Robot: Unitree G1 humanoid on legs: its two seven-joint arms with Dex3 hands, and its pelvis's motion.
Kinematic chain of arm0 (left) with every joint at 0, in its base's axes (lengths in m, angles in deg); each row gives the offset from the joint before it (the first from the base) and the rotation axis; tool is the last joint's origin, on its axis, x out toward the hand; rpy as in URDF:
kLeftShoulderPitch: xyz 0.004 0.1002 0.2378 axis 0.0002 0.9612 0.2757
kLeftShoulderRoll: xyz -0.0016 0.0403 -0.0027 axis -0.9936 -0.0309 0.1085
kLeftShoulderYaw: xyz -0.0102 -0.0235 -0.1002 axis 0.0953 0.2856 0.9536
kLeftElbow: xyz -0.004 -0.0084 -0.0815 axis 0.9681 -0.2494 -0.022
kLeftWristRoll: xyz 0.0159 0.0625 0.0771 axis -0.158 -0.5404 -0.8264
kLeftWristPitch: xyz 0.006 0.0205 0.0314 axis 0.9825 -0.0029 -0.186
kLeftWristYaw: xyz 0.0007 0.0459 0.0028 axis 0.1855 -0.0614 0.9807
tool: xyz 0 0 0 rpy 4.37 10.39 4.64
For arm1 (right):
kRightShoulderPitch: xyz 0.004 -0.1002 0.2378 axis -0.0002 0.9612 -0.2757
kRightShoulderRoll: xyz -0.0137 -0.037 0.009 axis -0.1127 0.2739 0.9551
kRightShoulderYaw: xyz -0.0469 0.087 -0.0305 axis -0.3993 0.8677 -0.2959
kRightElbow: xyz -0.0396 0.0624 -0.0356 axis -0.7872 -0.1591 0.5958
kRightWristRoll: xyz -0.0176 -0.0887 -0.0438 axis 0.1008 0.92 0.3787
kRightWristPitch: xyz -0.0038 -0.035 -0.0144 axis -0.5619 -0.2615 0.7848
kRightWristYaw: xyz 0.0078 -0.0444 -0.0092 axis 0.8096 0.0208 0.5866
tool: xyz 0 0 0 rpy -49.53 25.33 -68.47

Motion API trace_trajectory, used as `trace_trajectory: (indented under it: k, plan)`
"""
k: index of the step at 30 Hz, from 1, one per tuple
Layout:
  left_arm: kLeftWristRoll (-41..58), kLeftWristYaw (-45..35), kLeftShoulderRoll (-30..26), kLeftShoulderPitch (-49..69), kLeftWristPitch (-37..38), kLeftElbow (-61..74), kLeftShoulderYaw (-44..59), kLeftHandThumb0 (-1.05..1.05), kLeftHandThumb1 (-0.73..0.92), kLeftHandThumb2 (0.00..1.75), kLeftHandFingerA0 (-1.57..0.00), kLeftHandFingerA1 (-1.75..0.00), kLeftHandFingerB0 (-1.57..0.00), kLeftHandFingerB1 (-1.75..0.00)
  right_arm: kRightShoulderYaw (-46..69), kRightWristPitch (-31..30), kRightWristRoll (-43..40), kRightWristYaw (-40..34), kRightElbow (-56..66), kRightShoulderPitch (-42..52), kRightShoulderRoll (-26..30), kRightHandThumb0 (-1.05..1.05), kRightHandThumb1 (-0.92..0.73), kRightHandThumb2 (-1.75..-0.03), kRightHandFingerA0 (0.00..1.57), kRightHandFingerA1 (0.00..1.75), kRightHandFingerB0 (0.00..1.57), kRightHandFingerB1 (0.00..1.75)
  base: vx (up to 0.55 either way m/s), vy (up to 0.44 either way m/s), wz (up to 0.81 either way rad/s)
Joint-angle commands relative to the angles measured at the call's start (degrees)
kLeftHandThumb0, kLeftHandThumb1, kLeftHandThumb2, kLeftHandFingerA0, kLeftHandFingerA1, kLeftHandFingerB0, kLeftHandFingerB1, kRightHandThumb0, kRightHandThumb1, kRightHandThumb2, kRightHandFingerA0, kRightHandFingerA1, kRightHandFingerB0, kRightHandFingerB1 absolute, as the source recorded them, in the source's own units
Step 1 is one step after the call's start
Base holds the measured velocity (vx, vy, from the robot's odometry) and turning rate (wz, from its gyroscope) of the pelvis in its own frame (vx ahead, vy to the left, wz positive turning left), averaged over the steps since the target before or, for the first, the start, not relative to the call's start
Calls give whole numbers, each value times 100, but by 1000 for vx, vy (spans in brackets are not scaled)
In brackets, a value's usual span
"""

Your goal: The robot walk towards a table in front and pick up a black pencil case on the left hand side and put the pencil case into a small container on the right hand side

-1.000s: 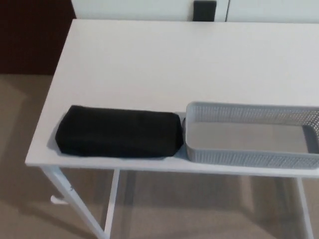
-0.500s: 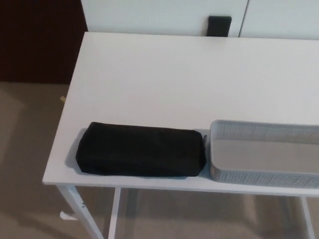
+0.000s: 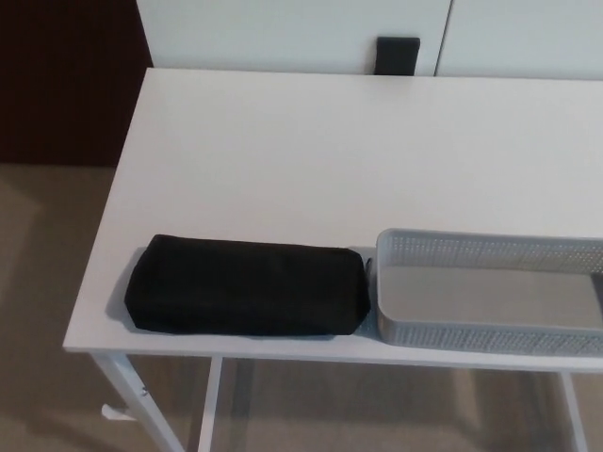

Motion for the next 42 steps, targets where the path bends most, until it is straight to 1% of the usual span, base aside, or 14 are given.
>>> trace_trajectory:
  k: [1,2,3,7,8,13,14,16,23,29,32,34,35,42]
  plan:
    - [36,-96,-65,-4,18,-29,-2,-18,49,54,-25,-40,-19,-32,8,-38,-2,-9,-18,-2,81,-41,-44,-71,54,57,41,49,0,0,0]
    - [35,-98,-65,-5,19,-32,-1,-18,49,54,-25,-40,-19,-32,8,-37,-2,-9,-18,-2,81,-41,-44,-71,54,57,41,49,0,0,0]
    - [-305,1044,-50,64,303,414,142,-26,42,70,0,-4,0,0,-32,11,32,16,-24,2,66,-34,-54,-56,55,47,45,40,0,0,0]
    - [-802,2174,-89,228,275,1089,233,-29,44,58,0,-1,0,0,-59,65,53,25,-54,-3,64,-40,-45,-70,49,54,41,49,0,0,0]
    - [-1162,2571,-225,380,481,1321,300,-49,25,61,0,-16,0,0,-24,35,25,10,-28,37,92,-39,-46,-69,52,54,42,48,0,0,0]
    - [-3399,4179,-927,1258,758,3043,481,-68,39,71,0,0,-9,-2,96,-82,-124,156,45,70,181,-38,-46,-69,52,54,42,48,0,0,0]
    - [-4098,3888,-960,1611,813,4609,933,-65,36,70,0,-1,-3,-3,112,-106,-128,108,11,5,174,-31,-53,-55,60,48,47,41,0,0,0]
    - [-4353,3124,-926,1792,830,6290,1378,-68,40,73,0,0,-6,-6,116,-107,-114,33,-69,-72,144,-40,-43,-70,54,56,42,49,0,0,0]
    - [-3842,1403,-1428,674,133,8901,802,-58,37,68,0,-3,-13,-12,96,-52,-85,-30,-40,-24,92,-32,-54,-56,57,49,46,41,0,0,0]
    - [-4010,501,-2163,-1009,-501,8722,-811,-52,35,69,0,-10,-10,-19,62,-79,-31,-66,95,-26,160,-33,-54,-55,58,49,47,41,0,0,0]
    - [-4210,263,-2195,-1609,-742,8457,-1405,-52,36,69,0,-6,-10,-18,63,-46,-33,-55,94,-56,161,-41,-44,-72,55,58,41,50,0,0,0]
    - [-4406,30,-2181,-2123,-1007,8211,-1928,-50,35,69,0,-6,-10,-19,48,-5,-16,-45,94,-77,168,-33,-54,-55,59,48,46,41,0,0,0]
    - [-4535,-40,-2170,-2318,-1093,8101,-2164,-52,36,69,0,-5,-10,-18,39,-10,-8,-36,113,-66,175,-41,-44,-72,54,56,41,50,0,0,0]
    - [-5338,-282,-2057,-3175,-1481,7526,-3287,-51,36,69,0,-7,-10,-23,18,-107,16,-73,173,-119,190,-41,-45,-70,54,55,41,48,0,0,0]
